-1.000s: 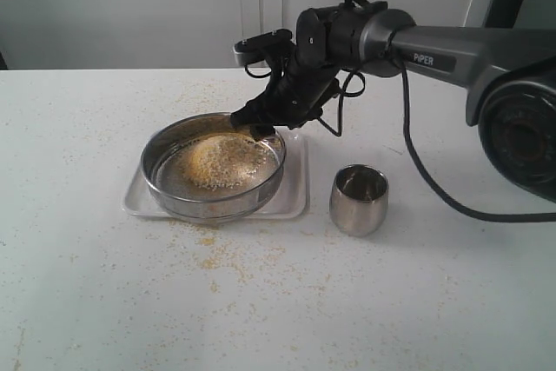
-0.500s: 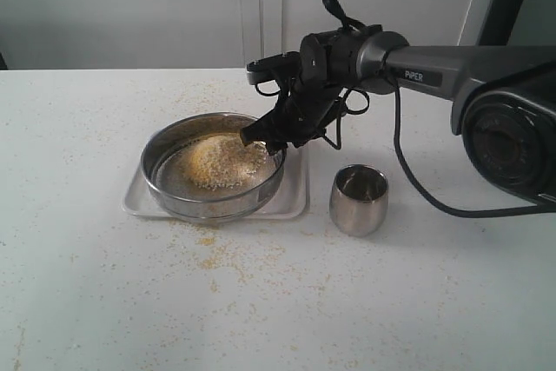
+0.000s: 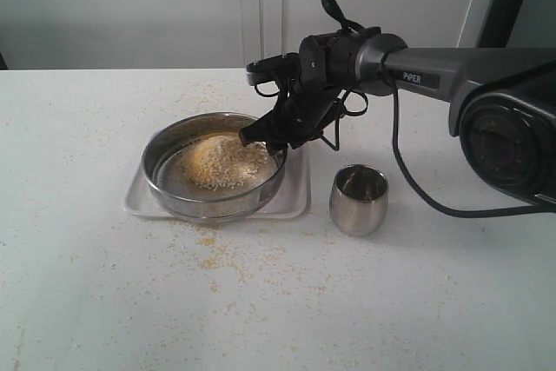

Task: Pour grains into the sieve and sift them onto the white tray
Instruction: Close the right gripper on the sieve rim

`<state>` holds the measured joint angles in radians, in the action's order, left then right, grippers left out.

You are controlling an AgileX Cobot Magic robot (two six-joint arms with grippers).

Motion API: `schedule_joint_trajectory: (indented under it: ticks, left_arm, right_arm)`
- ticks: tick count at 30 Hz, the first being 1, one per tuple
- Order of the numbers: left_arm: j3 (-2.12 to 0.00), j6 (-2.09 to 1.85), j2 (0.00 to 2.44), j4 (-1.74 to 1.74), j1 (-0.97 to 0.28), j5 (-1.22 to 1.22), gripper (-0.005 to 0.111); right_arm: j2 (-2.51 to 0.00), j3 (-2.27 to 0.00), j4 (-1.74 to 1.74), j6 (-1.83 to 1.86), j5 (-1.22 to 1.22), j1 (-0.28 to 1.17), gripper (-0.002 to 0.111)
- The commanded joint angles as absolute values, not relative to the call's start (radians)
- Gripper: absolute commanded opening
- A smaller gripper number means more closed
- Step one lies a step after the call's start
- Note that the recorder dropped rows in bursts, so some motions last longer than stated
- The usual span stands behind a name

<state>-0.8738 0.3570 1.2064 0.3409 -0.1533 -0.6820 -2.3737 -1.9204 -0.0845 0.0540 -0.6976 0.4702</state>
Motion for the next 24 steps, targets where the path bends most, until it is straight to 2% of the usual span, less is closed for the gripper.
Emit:
schedule_joint_trajectory:
  ticks: [1,10,13,17,24]
  left_arm:
    - [-0.866,0.362,1.198,0.344,-0.15,-0.696,0.0]
    - [-0.866,0.362,1.198,0.344,-0.15,-0.696,0.0]
    - [-0.866,0.362,1.198,0.344,-0.15,-0.696,0.0]
    - [-0.866,0.362,1.198,0.344,-0.15,-0.696,0.0]
    - [-0.866,0.362,1.198,0.344,-0.15,-0.696,0.0]
  right_arm:
    - [-2.377,-1.923,-0.074,0.052,-0.713,0.47,0.034]
    - [-2.388,-1.918,-0.061,0.074,-0.739,0.47,0.031]
    - [-2.395,-1.918,-0.059,0.074,-0.746,0.47,0.023]
    - [-2.395,-1.918,-0.059,0.074,-0.737,0.47,0.001]
    - [-2.392,-1.918,-0.059,0.074,-0.742,0.47,0.0]
